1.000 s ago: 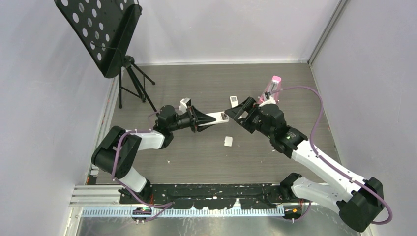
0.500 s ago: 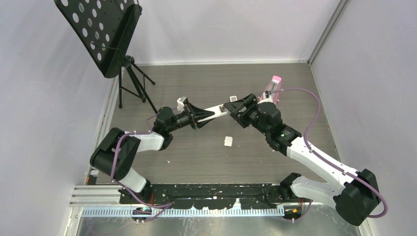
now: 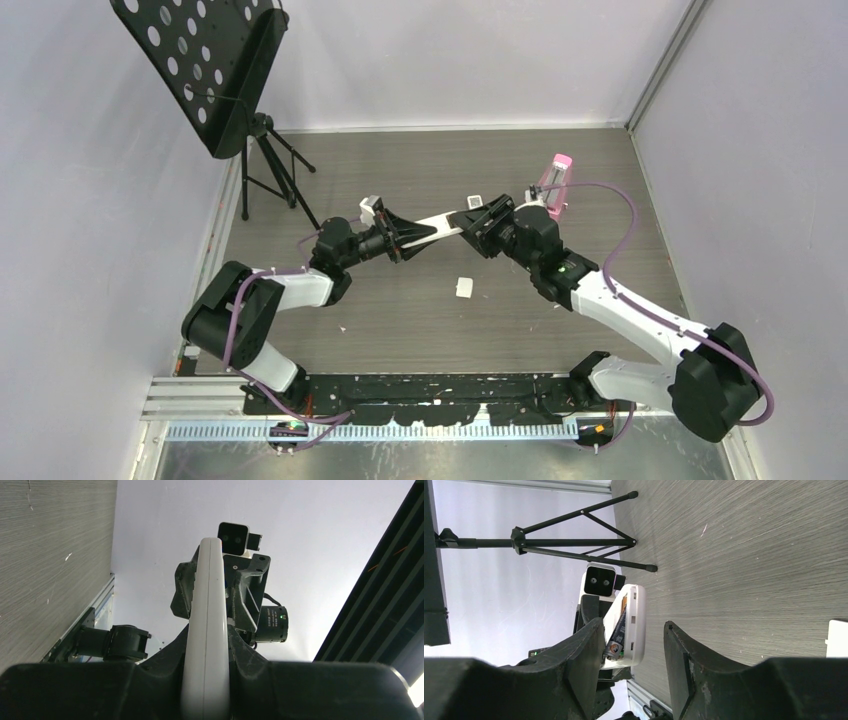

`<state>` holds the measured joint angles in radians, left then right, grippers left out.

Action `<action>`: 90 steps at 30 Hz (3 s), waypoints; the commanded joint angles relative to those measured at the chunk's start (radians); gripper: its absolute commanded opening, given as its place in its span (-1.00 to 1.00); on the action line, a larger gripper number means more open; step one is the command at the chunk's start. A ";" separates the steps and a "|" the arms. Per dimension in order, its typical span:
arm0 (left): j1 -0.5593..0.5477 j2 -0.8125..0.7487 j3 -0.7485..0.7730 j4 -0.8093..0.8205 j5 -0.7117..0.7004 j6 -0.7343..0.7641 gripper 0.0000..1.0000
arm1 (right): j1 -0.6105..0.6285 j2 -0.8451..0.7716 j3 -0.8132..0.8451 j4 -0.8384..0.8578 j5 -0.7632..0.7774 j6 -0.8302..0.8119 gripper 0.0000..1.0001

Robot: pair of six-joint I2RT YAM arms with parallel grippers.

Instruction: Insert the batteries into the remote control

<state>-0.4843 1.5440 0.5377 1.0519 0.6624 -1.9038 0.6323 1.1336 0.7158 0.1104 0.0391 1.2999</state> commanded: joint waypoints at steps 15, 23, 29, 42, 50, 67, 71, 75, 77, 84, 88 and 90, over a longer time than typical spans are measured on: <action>-0.004 -0.062 0.044 0.085 0.035 0.027 -1.00 | 0.001 0.072 -0.007 0.131 -0.014 0.033 -0.15; -0.003 -0.087 0.052 0.085 0.037 0.028 -1.00 | 0.002 0.102 -0.012 0.140 -0.021 0.039 -0.43; -0.004 -0.099 0.051 0.081 0.039 0.025 -1.00 | 0.000 0.125 -0.024 0.190 -0.058 0.046 -0.54; 0.004 -0.073 0.051 -0.020 0.055 0.188 -1.00 | -0.051 0.025 -0.080 0.324 -0.182 -0.021 0.66; 0.008 -0.043 0.076 0.000 0.145 0.282 -1.00 | -0.084 -0.057 -0.135 0.342 -0.266 -0.075 0.43; 0.023 -0.093 0.114 -0.142 0.386 0.381 -1.00 | -0.173 -0.120 -0.144 0.322 -0.747 -0.247 0.04; 0.023 -0.116 0.131 -0.204 0.406 0.410 -1.00 | -0.173 -0.095 -0.121 0.283 -0.802 -0.310 -0.14; 0.024 -0.134 0.147 -0.271 0.417 0.439 -1.00 | -0.174 -0.084 -0.108 0.260 -0.809 -0.358 -0.37; 0.024 -0.138 0.149 -0.285 0.419 0.443 -1.00 | -0.174 -0.079 -0.105 0.259 -0.804 -0.365 -0.56; 0.025 -0.147 0.151 -0.301 0.431 0.464 -1.00 | -0.175 -0.054 -0.100 0.275 -0.788 -0.362 -0.64; 0.046 -0.163 0.150 -0.367 0.419 0.513 -1.00 | -0.182 -0.085 -0.116 0.295 -0.744 -0.340 0.26; 0.062 -0.175 0.140 -0.390 0.415 0.538 -1.00 | -0.190 -0.106 -0.119 0.285 -0.736 -0.340 0.33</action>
<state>-0.4473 1.4223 0.6521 0.7227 1.0748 -1.4063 0.4503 1.0706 0.5770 0.3466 -0.7242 0.9913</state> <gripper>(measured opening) 0.223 0.628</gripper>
